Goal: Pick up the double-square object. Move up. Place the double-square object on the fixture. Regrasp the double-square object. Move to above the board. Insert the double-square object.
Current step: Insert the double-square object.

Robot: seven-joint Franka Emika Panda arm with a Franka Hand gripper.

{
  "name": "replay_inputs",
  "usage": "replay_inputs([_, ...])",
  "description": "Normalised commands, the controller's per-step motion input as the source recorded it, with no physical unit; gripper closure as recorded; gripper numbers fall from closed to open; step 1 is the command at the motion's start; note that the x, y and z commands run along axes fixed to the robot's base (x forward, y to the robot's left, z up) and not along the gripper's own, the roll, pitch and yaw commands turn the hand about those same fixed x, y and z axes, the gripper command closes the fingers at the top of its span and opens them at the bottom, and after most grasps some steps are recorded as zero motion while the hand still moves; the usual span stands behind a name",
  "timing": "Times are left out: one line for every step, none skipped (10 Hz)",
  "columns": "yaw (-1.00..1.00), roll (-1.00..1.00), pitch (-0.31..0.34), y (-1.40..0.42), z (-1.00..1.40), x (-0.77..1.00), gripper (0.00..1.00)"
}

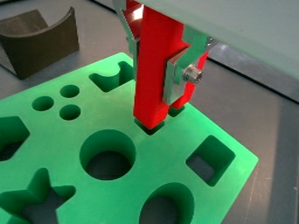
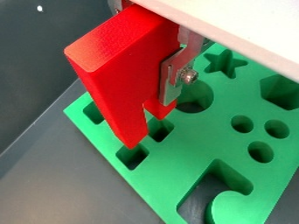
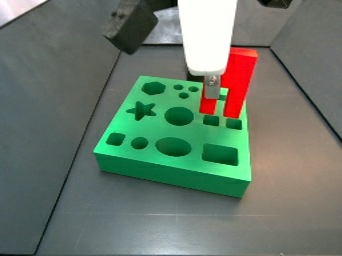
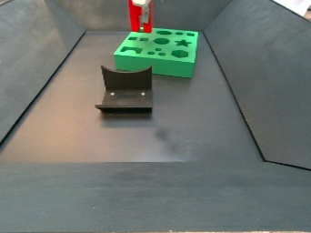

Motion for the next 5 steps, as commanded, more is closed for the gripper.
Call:
replay_inputs([0.12, 0.1, -0.163, -0.07, -0.79, 0.32, 1.0])
replay_inputs([0.12, 0.13, -0.156, -0.09, -0.77, 0.33, 1.0])
replay_inputs([0.12, 0.15, -0.149, -0.09, -0.76, 0.29, 1.0])
replay_inputs([0.13, 0.18, -0.126, -0.07, -0.77, 0.18, 1.0])
replay_inputs([0.15, 0.21, -0.117, -0.05, -0.79, 0.02, 1.0])
